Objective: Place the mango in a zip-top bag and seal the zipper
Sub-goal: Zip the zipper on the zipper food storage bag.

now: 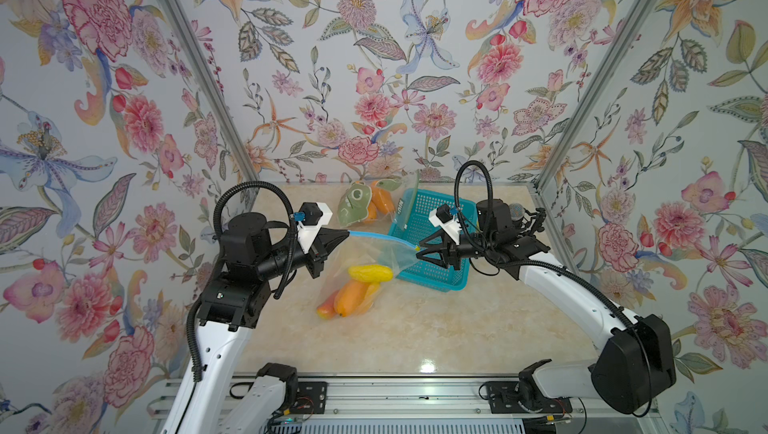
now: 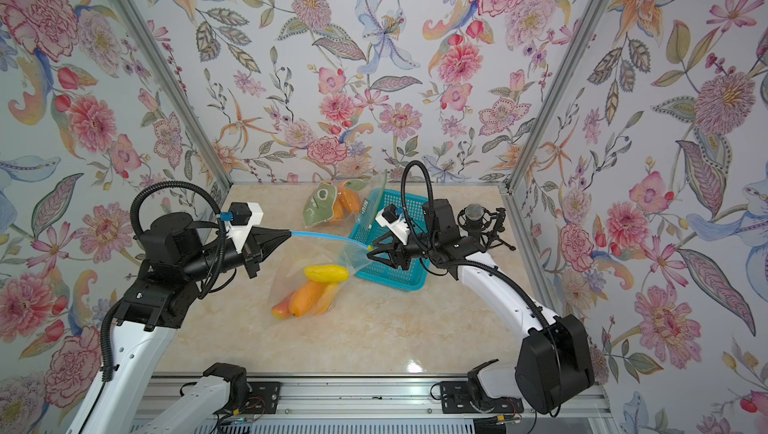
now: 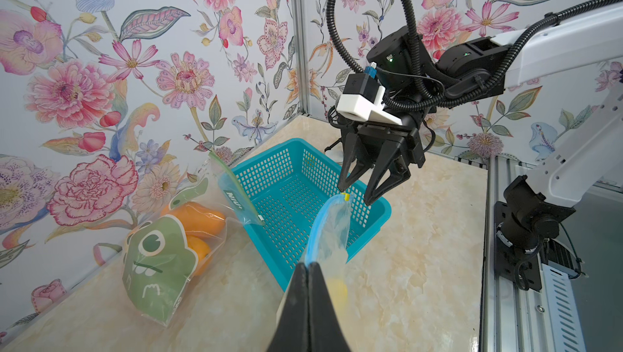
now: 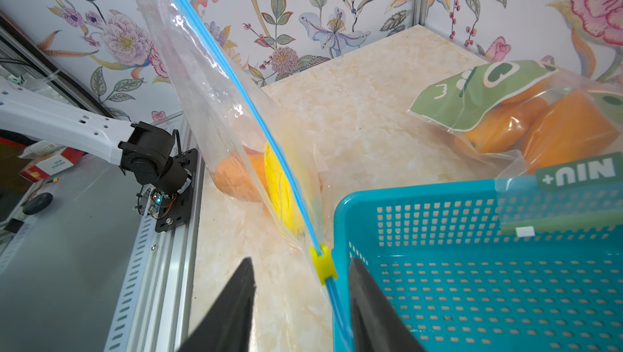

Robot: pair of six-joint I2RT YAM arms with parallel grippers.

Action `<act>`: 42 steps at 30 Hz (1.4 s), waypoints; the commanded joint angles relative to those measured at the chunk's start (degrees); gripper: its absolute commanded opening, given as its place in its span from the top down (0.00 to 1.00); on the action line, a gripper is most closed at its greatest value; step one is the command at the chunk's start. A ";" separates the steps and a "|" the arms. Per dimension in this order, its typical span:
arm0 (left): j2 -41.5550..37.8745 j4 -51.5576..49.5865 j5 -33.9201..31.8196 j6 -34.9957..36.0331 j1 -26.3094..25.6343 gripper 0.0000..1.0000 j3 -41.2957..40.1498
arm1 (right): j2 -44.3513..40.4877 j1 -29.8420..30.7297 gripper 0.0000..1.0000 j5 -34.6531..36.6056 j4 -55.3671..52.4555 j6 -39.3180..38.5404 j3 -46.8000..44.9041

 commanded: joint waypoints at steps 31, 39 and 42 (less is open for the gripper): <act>-1.10 1.98 -1.39 -0.48 0.50 1.00 -1.43 | -2.08 0.76 0.63 1.02 0.41 0.18 -2.66; -1.68 1.45 -2.18 -0.35 0.51 1.00 -1.36 | -1.68 1.18 0.78 0.38 0.27 0.00 -2.47; -1.66 1.76 -2.31 -0.43 0.51 1.00 -1.36 | -1.71 1.36 0.86 -0.15 0.15 0.05 -2.56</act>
